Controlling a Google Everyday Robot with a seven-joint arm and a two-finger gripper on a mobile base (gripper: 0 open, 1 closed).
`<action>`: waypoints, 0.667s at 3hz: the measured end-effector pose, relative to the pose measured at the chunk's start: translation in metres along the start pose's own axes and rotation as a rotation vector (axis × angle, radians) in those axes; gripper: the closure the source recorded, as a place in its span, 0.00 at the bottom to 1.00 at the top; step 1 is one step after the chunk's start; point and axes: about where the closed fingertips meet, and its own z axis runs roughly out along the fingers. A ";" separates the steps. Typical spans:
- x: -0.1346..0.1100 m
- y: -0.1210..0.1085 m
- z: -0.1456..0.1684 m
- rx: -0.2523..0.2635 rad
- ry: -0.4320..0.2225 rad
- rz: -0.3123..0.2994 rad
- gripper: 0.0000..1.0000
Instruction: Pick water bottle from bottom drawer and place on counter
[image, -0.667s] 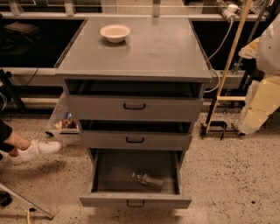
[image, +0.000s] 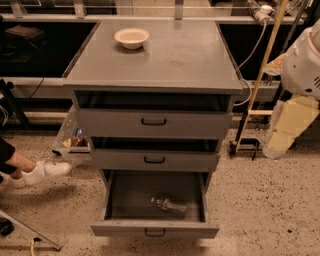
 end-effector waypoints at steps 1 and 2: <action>-0.009 0.015 0.093 -0.130 -0.079 0.010 0.00; -0.026 0.052 0.235 -0.313 -0.130 0.044 0.00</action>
Offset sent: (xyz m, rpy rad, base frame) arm 0.0347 0.1595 -0.4694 0.3474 0.5237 0.0237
